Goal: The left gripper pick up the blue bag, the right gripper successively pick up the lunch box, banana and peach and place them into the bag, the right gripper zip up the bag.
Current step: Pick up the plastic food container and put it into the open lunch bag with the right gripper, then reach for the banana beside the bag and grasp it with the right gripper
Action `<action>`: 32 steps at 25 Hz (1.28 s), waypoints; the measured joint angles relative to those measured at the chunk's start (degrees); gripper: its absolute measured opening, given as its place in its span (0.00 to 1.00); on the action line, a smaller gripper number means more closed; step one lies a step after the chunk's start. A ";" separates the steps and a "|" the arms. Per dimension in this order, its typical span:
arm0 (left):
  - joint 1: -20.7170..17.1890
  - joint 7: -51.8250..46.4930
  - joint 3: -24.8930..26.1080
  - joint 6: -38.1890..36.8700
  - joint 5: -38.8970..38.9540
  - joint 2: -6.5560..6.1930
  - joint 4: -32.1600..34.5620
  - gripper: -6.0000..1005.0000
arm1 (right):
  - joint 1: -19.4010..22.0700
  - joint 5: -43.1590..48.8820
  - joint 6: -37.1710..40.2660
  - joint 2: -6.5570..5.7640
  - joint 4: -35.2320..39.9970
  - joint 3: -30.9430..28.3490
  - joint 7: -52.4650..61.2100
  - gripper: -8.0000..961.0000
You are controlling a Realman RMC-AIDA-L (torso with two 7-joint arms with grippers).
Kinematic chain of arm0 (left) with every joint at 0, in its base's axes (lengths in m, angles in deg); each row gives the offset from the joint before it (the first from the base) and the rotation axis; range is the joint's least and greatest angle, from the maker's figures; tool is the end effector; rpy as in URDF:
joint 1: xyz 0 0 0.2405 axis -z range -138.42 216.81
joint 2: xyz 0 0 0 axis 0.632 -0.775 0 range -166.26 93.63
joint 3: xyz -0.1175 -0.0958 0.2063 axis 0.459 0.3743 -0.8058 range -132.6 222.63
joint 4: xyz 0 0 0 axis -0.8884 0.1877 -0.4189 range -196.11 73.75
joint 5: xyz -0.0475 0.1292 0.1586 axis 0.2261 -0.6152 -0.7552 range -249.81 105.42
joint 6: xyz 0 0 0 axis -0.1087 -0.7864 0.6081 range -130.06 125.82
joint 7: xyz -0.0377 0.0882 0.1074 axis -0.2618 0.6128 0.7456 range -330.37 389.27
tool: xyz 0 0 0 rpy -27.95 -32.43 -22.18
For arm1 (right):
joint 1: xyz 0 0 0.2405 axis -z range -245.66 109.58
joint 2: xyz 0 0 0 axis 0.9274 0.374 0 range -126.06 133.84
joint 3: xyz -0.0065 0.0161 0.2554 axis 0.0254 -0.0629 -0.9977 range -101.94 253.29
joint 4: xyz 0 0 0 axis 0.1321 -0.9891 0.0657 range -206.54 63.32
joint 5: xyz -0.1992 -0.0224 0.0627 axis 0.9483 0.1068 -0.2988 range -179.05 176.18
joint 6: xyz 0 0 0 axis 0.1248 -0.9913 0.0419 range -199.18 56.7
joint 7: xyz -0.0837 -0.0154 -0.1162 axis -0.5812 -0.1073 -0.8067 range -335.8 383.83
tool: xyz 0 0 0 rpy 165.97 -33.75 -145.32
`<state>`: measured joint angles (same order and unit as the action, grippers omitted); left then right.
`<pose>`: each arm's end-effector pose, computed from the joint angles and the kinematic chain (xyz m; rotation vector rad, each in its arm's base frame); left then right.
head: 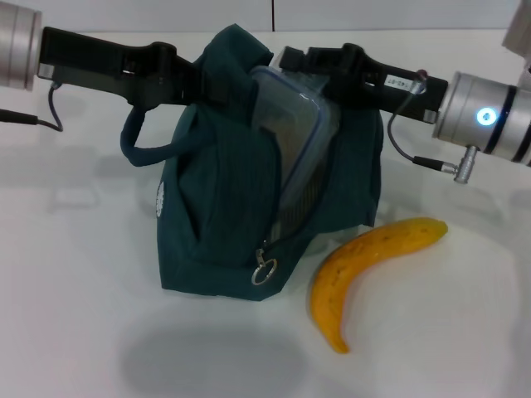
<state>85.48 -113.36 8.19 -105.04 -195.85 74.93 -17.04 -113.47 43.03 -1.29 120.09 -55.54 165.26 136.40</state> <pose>-0.1810 0.3837 0.0674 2.5389 1.6423 0.5355 0.1545 0.3924 -0.0548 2.2879 -1.6360 -1.2956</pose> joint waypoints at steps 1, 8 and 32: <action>-0.04 0.03 0.01 0.00 0.00 0.00 -0.01 0.04 | 0.02 -0.03 -0.72 0.00 0.75 0.46 -0.01 0.27; -0.72 0.22 0.25 0.00 0.01 -0.25 -0.02 0.04 | 2.35 -0.79 -0.70 -0.01 3.13 0.42 -1.36 0.29; -3.08 1.31 1.15 0.00 0.45 -0.92 0.60 0.04 | 10.64 59.45 21.02 -11.82 41.23 -21.51 -5.55 0.76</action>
<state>82.40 -112.04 9.34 -105.04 -195.40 74.01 -16.44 -102.83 102.47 19.74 108.27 -14.31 143.75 130.85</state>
